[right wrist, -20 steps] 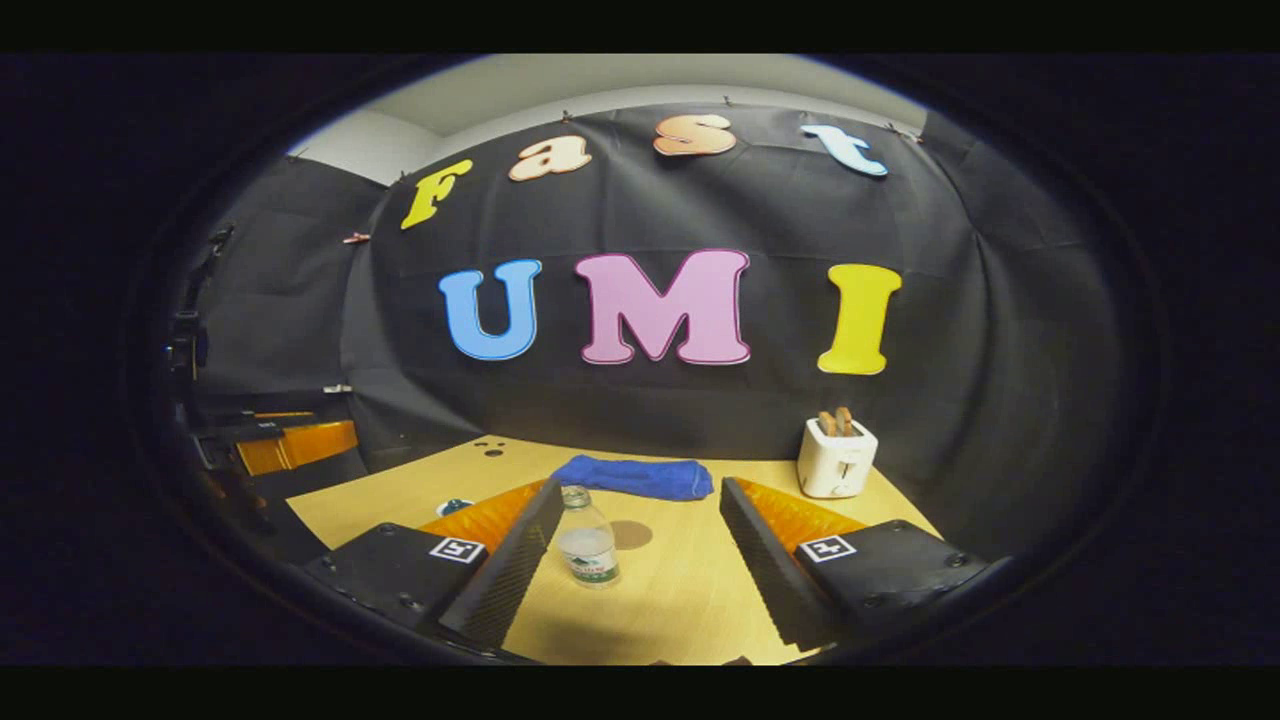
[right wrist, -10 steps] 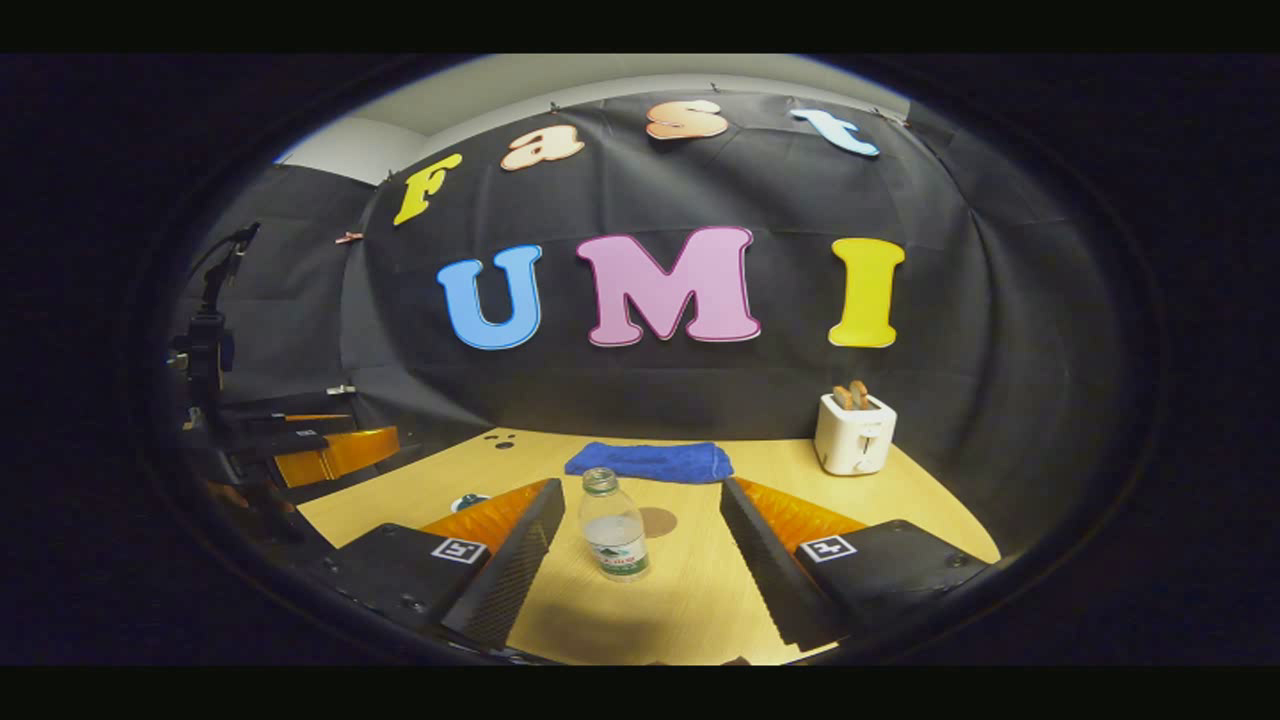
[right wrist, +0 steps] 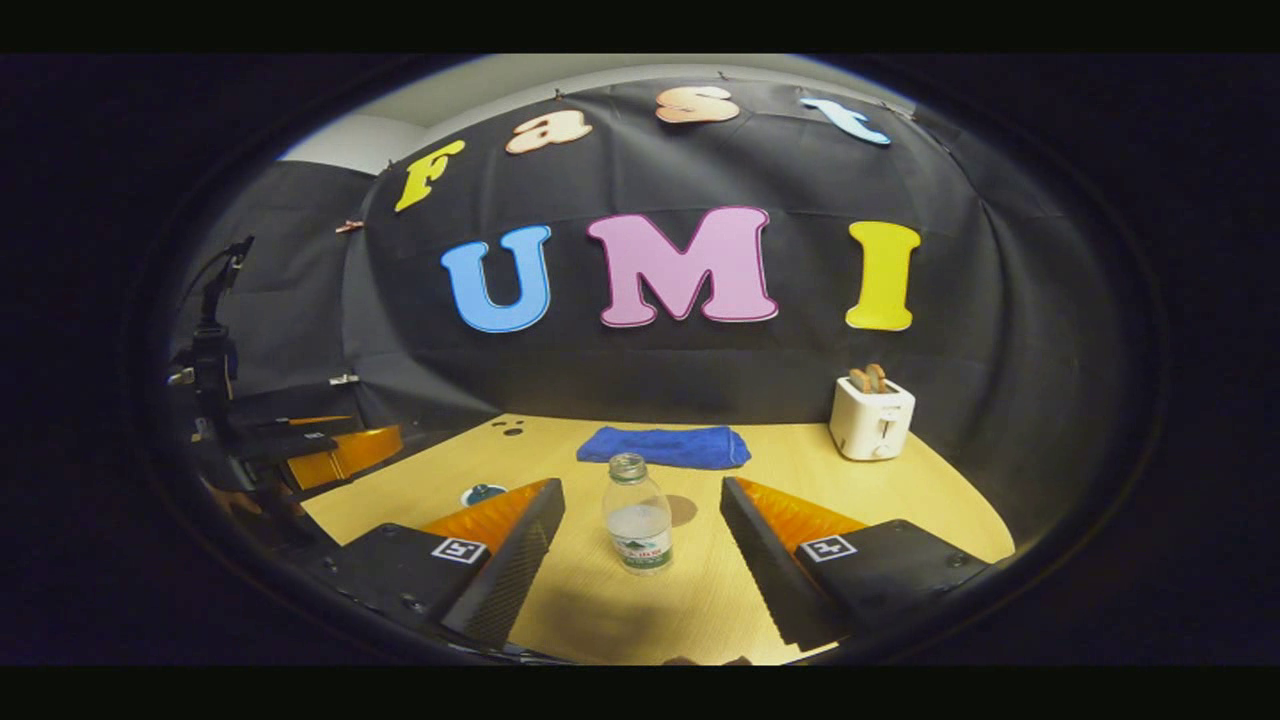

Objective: Open the teacup lid with one hand, grasp the water bottle and pour water into the teacup with the other hand; after pouring, place the water bottle on the coaster and then close the teacup lid.

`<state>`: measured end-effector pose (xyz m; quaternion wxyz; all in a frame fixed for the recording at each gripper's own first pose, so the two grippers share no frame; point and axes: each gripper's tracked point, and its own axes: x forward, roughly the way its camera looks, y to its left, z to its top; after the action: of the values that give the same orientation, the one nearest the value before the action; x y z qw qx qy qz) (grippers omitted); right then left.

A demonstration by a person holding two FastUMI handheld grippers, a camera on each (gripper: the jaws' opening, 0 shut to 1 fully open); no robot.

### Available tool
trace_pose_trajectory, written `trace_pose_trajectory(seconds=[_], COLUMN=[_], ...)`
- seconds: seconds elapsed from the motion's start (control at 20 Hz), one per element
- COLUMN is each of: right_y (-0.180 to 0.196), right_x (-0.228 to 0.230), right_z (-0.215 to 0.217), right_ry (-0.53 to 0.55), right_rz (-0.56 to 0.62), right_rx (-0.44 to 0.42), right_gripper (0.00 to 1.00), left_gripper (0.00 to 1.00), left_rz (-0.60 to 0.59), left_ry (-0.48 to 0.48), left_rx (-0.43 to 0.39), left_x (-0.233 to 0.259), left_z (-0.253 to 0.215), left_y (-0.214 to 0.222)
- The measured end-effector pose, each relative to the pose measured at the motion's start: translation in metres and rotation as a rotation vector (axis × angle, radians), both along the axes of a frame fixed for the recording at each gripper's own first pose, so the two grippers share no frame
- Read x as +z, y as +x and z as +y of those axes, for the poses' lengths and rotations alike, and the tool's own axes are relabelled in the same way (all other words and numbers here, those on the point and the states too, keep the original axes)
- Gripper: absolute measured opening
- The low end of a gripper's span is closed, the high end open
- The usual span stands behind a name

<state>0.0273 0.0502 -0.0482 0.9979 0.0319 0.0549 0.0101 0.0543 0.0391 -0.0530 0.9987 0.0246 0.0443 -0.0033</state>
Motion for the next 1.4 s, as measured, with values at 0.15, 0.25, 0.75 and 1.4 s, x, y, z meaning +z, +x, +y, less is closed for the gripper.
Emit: trace_pose_trajectory(seconds=[0.15,0.25,0.75,1.4], right_y=[0.006,0.012,0.054,0.06], right_x=[-0.008,-0.013,-0.076,-0.133], right_z=[0.004,0.006,0.015,0.014], right_ry=[-0.007,-0.006,-0.041,-0.057], right_rz=[0.02,0.032,0.081,0.148], right_rx=[-0.004,-0.008,-0.021,-0.068], right_gripper=[0.98,0.97,0.98,0.98], left_gripper=[0.95,0.95,0.89,0.52], left_rz=[0.014,0.028,0.098,0.143], left_ry=[-0.012,-0.008,0.008,0.0], left_rx=[0.009,0.005,-0.009,-0.04], left_x=[-0.011,-0.022,-0.111,-0.176], left_z=[0.009,0.012,0.027,0.023], left_y=[0.012,0.022,0.114,0.169])
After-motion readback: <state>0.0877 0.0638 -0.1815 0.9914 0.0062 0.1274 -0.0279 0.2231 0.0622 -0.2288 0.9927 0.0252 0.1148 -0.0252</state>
